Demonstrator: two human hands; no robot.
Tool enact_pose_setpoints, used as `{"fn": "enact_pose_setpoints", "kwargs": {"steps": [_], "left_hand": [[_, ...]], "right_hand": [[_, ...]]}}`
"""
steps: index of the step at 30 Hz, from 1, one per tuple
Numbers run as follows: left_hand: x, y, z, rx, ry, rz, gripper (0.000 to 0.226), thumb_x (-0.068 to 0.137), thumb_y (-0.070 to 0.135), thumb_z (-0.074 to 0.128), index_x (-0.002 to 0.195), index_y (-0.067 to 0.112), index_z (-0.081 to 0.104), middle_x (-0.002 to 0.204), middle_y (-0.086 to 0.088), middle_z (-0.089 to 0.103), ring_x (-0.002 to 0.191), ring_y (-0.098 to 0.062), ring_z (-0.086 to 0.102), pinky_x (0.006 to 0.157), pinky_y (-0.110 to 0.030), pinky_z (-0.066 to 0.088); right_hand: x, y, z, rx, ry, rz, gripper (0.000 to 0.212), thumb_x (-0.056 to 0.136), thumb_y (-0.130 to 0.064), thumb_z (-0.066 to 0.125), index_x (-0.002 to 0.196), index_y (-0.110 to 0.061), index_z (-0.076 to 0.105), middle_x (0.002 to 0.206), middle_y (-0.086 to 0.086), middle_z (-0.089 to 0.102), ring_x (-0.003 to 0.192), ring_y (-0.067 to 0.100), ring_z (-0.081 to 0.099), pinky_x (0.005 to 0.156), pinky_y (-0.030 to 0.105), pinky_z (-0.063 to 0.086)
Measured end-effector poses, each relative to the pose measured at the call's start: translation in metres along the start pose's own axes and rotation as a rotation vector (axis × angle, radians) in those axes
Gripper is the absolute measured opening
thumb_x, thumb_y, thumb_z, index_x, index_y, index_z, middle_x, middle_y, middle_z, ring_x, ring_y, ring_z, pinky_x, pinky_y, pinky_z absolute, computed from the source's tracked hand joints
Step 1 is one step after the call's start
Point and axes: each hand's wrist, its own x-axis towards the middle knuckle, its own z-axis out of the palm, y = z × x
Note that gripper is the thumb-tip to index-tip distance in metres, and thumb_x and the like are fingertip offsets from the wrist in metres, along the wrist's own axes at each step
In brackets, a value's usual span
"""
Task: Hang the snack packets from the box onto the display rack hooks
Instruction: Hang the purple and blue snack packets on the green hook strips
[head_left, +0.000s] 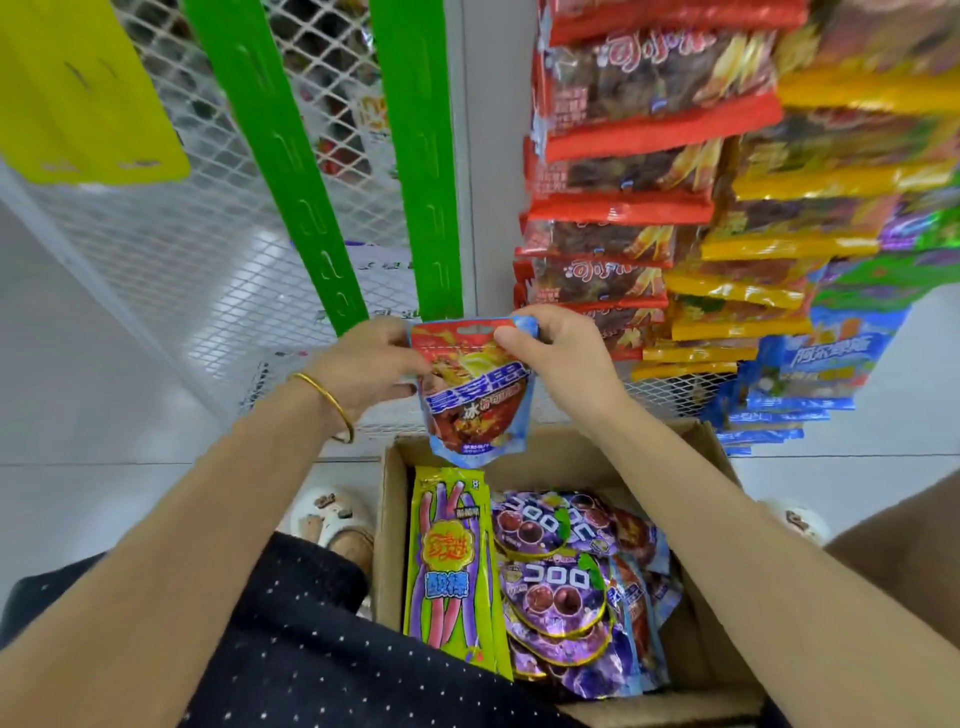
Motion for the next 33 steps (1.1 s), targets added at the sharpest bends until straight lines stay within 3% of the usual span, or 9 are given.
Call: {"fn": "enact_pose_setpoints", "kwargs": {"steps": [3,6,9,13,15,18,20,25,33], "left_hand": [[0.014,0.019,-0.018,-0.129,0.215,0.041,0.029,0.077,-0.008,0.049,0.094,0.014,0.059,0.097,-0.005,0.055,0.093,-0.016,0.050,0.084,-0.032,0.043],[0.029,0.028,-0.021,-0.166,0.321,0.145,0.032,0.078,0.006,0.059,0.110,0.012,0.059,0.107,-0.007,0.057,0.099,-0.017,0.053,0.083,-0.031,0.045],[0.041,0.034,-0.014,-0.004,0.299,0.249,0.016,0.088,0.016,0.059,0.103,0.010,0.060,0.088,-0.002,0.061,0.080,-0.010,0.058,0.073,-0.024,0.046],[0.048,0.035,-0.006,0.116,0.303,0.355,0.022,0.088,0.020,0.061,0.085,-0.001,0.062,0.068,-0.007,0.052,0.061,-0.013,0.046,0.051,-0.014,0.036],[0.050,0.034,-0.005,0.105,0.286,0.372,0.031,0.087,0.020,0.062,0.080,-0.010,0.058,0.071,-0.014,0.049,0.065,-0.015,0.043,0.052,-0.019,0.034],[0.050,0.035,-0.003,0.075,0.240,0.356,0.029,0.087,0.020,0.063,0.067,0.002,0.052,0.064,-0.011,0.044,0.057,-0.014,0.040,0.049,-0.017,0.033],[0.049,0.036,-0.002,0.050,0.200,0.331,0.025,0.086,0.020,0.064,0.072,0.001,0.056,0.066,-0.011,0.048,0.057,-0.013,0.044,0.050,-0.018,0.035],[0.050,0.039,-0.003,-0.018,0.136,0.256,0.020,0.083,0.019,0.066,0.064,0.015,0.061,0.053,0.010,0.061,0.049,0.001,0.057,0.051,-0.010,0.044],[0.051,0.043,-0.007,0.012,0.131,0.231,0.024,0.082,0.018,0.064,0.060,0.016,0.057,0.044,0.013,0.056,0.044,0.002,0.053,0.047,-0.010,0.040]], "right_hand": [[0.006,-0.003,0.015,-0.040,0.061,-0.032,0.023,0.092,-0.020,0.057,0.089,0.003,0.061,0.088,0.022,0.063,0.086,0.037,0.059,0.078,0.052,0.047],[0.009,-0.005,0.025,-0.072,0.108,-0.053,0.021,0.092,-0.020,0.057,0.083,-0.001,0.058,0.083,0.018,0.060,0.081,0.032,0.057,0.074,0.045,0.045],[0.011,-0.009,0.034,-0.092,0.181,-0.050,0.014,0.091,-0.019,0.058,0.079,-0.011,0.055,0.074,-0.001,0.057,0.070,0.015,0.053,0.065,0.027,0.041],[0.016,-0.008,0.044,-0.094,0.276,-0.070,0.011,0.092,-0.020,0.057,0.083,-0.014,0.055,0.072,-0.012,0.053,0.068,0.004,0.051,0.063,0.022,0.040],[0.018,-0.007,0.048,-0.091,0.333,-0.088,0.011,0.093,-0.019,0.056,0.083,-0.014,0.052,0.071,-0.013,0.050,0.065,0.002,0.048,0.061,0.022,0.037],[0.021,-0.010,0.052,-0.086,0.417,-0.112,0.012,0.093,-0.019,0.055,0.083,-0.015,0.050,0.068,-0.016,0.047,0.060,0.004,0.045,0.057,0.021,0.032],[0.023,-0.014,0.055,-0.090,0.479,-0.127,0.011,0.093,-0.019,0.055,0.084,-0.016,0.051,0.067,-0.017,0.047,0.061,0.008,0.042,0.058,0.022,0.029],[0.027,-0.018,0.060,-0.160,0.608,-0.123,0.017,0.094,-0.026,0.054,0.091,-0.010,0.060,0.079,0.000,0.063,0.073,0.019,0.056,0.062,0.028,0.034],[0.023,-0.026,0.078,-0.092,0.710,-0.016,0.017,0.095,-0.034,0.049,0.090,-0.019,0.056,0.080,-0.006,0.061,0.070,0.012,0.050,0.058,0.028,0.028]]}}
